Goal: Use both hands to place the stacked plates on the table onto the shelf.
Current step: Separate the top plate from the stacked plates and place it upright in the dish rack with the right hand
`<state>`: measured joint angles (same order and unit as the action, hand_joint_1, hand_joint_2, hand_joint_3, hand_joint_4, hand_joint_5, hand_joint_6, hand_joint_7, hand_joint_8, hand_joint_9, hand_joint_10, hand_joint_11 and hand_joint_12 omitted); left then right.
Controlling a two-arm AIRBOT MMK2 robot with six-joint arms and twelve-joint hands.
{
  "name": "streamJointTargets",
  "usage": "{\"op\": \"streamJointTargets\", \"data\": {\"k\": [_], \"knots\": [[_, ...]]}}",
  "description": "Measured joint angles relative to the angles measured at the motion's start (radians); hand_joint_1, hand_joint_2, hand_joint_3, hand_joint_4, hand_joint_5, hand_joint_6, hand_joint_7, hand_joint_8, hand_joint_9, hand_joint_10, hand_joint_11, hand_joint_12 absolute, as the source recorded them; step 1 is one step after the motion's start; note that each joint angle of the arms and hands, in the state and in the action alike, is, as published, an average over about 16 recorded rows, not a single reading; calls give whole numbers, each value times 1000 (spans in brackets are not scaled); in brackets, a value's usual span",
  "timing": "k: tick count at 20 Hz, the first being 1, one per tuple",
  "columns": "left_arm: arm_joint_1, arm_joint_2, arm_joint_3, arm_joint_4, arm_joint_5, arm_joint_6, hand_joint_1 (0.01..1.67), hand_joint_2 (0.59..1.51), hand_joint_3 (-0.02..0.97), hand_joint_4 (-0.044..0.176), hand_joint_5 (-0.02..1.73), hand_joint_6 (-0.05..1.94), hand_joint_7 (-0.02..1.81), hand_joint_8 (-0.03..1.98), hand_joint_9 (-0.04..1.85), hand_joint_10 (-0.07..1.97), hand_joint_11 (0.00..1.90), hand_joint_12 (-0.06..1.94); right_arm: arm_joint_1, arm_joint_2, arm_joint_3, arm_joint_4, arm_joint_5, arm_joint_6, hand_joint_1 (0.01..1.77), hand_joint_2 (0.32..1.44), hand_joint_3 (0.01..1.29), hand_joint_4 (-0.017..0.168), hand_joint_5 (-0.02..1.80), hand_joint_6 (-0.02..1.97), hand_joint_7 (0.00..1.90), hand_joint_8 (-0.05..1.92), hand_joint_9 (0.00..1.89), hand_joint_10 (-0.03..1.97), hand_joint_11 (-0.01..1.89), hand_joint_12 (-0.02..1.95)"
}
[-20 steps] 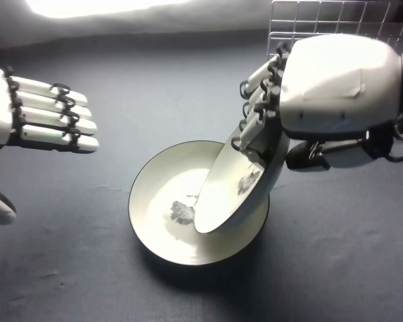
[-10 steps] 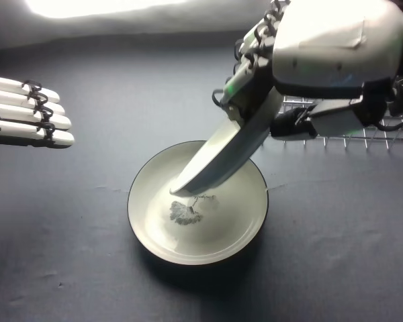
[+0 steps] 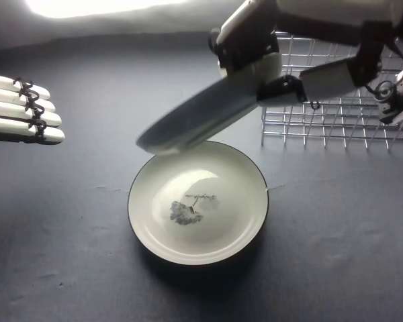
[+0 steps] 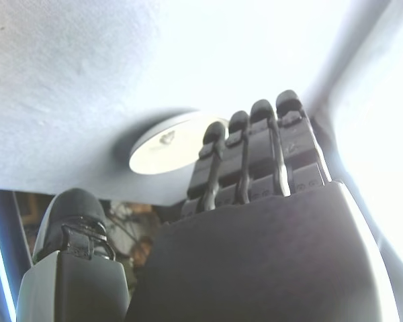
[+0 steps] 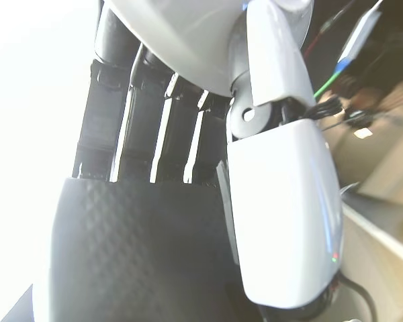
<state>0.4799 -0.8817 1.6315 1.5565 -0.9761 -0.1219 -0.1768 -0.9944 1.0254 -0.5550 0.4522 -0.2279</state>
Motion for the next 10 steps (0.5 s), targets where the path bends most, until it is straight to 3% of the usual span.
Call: {"op": "streamJointTargets", "data": {"k": [10], "knots": [[-29,-5,1,31,-3,-3,15,1124,-2,0,16,17,17,0,22,5,19,-8,75,-24,2,317,-129,6,1373,1026,13,-5,880,991,1064,801,994,1079,806,1300]]}}
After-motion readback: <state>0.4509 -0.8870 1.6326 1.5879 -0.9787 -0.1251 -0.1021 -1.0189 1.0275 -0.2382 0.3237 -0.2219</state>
